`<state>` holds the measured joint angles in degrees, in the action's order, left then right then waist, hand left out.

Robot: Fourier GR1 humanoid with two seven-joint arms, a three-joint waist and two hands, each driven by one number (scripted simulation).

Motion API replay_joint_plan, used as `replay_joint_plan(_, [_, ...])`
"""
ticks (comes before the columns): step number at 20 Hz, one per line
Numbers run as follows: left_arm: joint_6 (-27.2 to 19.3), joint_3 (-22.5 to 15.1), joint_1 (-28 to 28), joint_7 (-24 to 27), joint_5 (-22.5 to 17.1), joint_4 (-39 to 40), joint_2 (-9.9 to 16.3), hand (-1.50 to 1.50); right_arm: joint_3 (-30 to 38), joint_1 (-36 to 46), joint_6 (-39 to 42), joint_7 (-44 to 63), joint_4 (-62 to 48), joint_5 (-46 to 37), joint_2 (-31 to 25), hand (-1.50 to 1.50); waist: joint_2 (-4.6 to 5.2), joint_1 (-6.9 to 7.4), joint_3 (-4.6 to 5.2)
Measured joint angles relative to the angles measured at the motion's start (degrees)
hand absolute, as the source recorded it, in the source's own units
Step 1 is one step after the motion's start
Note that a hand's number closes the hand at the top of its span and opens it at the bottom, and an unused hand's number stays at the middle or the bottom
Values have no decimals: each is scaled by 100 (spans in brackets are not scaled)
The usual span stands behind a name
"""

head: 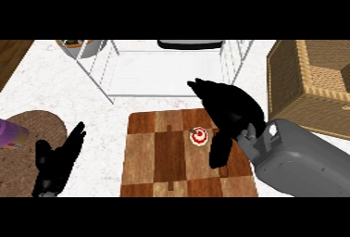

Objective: Pick the cupcake from the cutting board and place it in the basket

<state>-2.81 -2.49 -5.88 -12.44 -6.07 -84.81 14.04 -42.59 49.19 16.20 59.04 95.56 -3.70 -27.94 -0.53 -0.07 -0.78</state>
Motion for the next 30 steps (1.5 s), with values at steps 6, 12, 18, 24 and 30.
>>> replay_joint_plan(6, [76, 46, -97, 39, -4, -104, 35, 0, -28, -410, -134, -169, -32, -447, 114, -150, 1, 3, 9])
replay_joint_plan(12, [124, 95, -5, -51, -1, -11, 31, 0, -37, -660, -205, -327, -247, -887, 310, -150, 2, 14, -2])
replay_joint_plan(18, [176, 144, 9, -38, 7, 23, 18, 0, -6, -876, -270, -441, -406, -1272, 586, -150, 3, 21, -5])
replay_joint_plan(24, [235, 176, 0, -78, 10, -33, 25, 0, 15, -922, -204, -576, -823, -1556, 872, -150, 7, 39, -1])
replay_joint_plan(30, [192, 171, 23, -167, 66, -47, -35, 0, -95, -1037, -53, -558, -1287, -1771, 1158, -150, 9, 39, -1])
